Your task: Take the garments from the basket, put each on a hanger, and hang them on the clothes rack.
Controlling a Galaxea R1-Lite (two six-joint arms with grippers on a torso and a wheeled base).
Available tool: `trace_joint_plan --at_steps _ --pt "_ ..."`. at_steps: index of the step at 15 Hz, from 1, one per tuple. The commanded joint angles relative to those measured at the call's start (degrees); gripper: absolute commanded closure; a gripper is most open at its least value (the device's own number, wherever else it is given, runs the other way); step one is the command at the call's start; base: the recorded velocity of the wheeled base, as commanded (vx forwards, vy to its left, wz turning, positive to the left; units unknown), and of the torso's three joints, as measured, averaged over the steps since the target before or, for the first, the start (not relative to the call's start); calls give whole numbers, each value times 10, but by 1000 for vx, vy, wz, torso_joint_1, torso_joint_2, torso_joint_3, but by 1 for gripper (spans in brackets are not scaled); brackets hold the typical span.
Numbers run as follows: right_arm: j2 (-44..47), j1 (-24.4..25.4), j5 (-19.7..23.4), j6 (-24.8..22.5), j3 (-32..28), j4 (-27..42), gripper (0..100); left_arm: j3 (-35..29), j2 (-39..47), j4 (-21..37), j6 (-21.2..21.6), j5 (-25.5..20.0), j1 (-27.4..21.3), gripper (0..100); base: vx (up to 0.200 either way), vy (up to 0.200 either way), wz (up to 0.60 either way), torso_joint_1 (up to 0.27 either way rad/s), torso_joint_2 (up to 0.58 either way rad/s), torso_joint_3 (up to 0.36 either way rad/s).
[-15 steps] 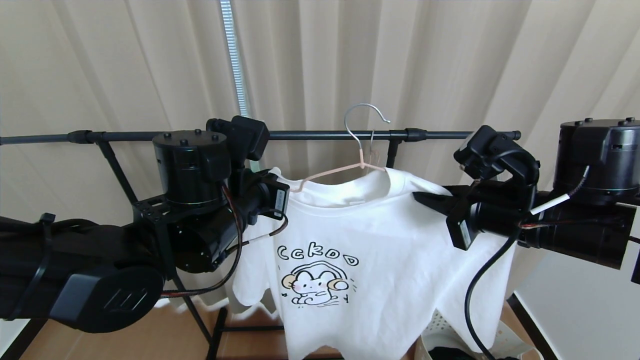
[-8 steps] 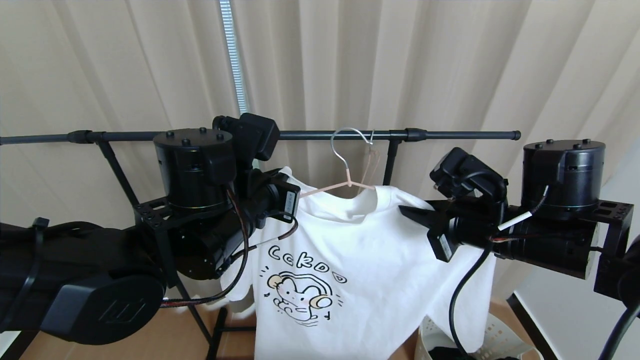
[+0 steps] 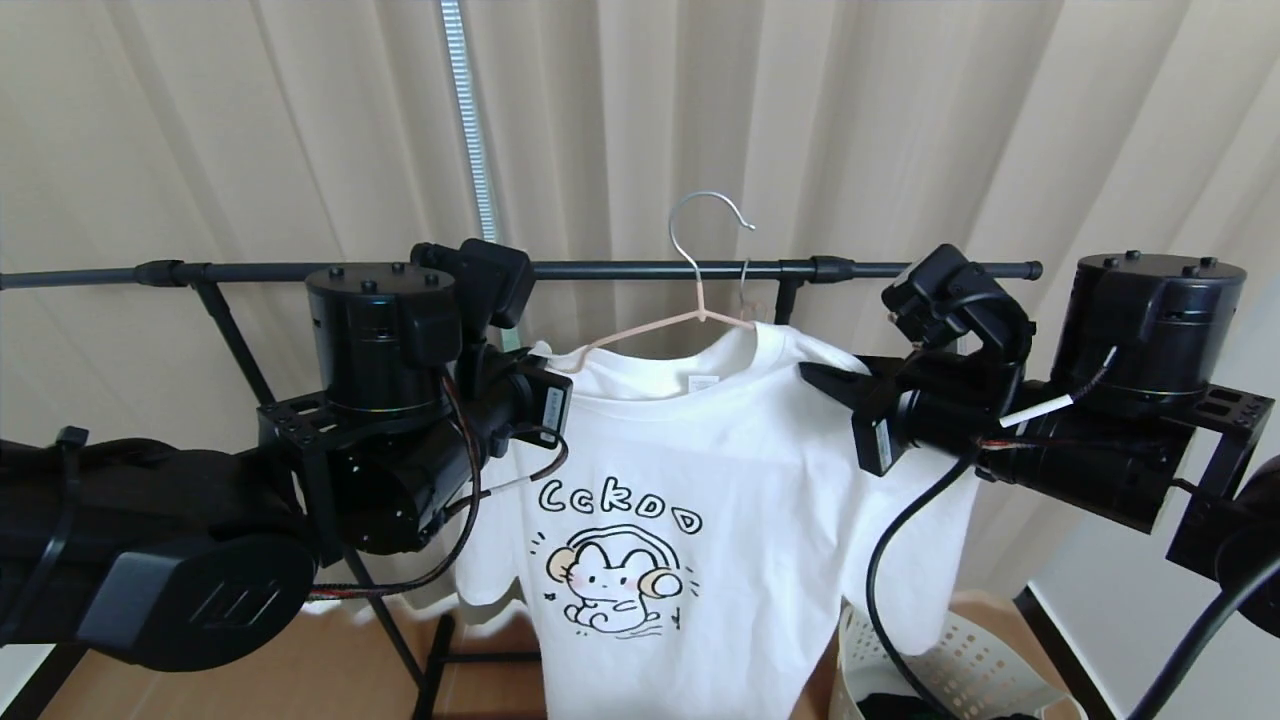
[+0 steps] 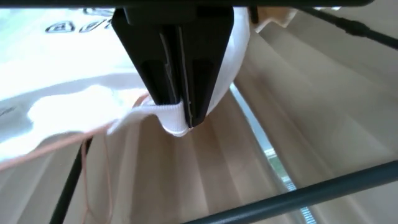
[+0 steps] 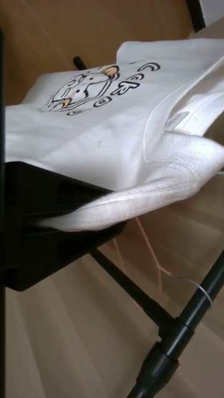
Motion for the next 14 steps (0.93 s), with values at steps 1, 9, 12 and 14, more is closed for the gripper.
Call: trace_joint_plan --at_steps 1,9,12,14 --pt "17 4 -1 5 -6 -3 100 -9 -1 3 0 1 -2 100 0 0 0 0 0 0" --pt "76 51 -38 9 11 -83 100 -25 -13 19 0 1 -28 100 0 0 0 0 0 0" --pt "102 56 -42 19 11 -120 100 -25 -16 20 -1 1 -50 100 0 0 0 0 0 0" --pt "103 62 -42 29 11 -132 100 -27 -19 20 -1 1 -54 100 0 0 0 0 0 0"
